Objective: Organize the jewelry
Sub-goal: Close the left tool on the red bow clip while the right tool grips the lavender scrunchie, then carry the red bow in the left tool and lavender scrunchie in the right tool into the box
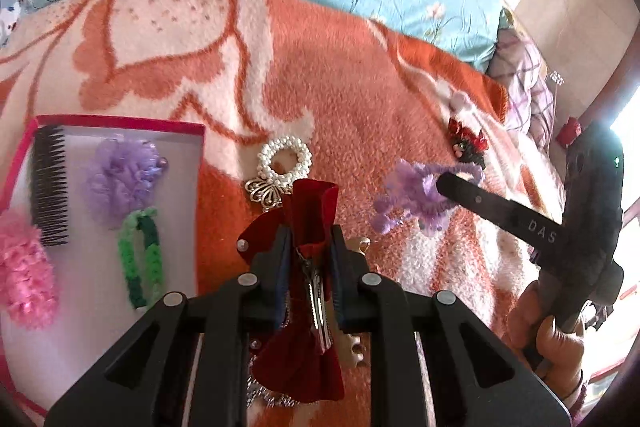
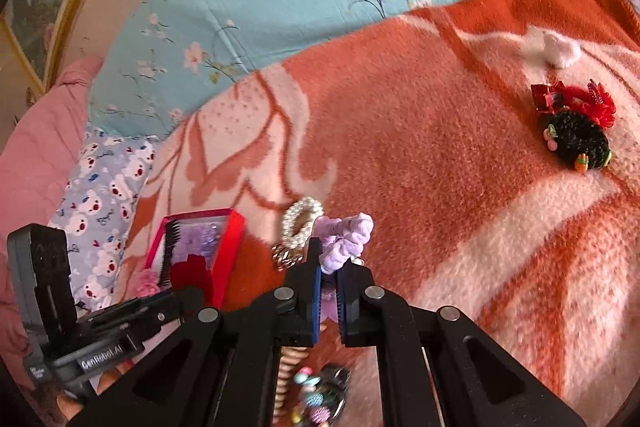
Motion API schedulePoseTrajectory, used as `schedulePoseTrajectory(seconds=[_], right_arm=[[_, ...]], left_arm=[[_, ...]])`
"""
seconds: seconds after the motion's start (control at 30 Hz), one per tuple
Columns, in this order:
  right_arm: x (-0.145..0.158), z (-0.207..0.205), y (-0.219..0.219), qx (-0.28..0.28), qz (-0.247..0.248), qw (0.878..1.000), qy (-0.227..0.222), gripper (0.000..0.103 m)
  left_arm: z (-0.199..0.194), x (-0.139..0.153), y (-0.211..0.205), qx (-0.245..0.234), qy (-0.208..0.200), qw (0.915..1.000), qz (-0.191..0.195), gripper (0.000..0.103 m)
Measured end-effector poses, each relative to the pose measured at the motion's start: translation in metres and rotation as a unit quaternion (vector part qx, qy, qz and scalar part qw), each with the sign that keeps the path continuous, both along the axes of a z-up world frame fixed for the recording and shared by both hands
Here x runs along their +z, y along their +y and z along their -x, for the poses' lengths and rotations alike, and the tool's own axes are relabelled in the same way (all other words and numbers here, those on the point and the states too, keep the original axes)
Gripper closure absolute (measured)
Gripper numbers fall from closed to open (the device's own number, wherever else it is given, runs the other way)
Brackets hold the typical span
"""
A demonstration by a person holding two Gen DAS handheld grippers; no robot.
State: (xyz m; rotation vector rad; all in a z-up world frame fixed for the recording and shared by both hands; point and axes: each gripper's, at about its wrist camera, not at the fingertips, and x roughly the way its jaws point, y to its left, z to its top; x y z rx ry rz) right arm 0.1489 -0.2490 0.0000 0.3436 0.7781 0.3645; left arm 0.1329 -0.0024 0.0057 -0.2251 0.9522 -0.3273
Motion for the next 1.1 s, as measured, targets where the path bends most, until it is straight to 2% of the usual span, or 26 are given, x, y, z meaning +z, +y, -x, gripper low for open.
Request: schedulePoseTrajectory(seconds=[0.5, 0.83, 1.1], right_arm=[[0.01, 0.04, 0.042, 0.038, 0.0, 0.999, -0.005, 0.098], [0.019, 0.056, 0.096, 0.091, 0.001, 0.996, -0.013, 0.098], [0.014, 0.06, 0.139, 0.128, -0.004, 0.992, -0.006, 0.098]], left_arm=[[0.049, 0.012, 0.069, 0.062, -0.004, 0.9979, 0.02, 0.088], [0.075, 0.011, 0.123, 0.114, -0.003, 0.9932, 0.026, 0.088], [0.087, 0.009, 0.153, 0.14, -0.002, 0.9899, 0.023, 0.088]])
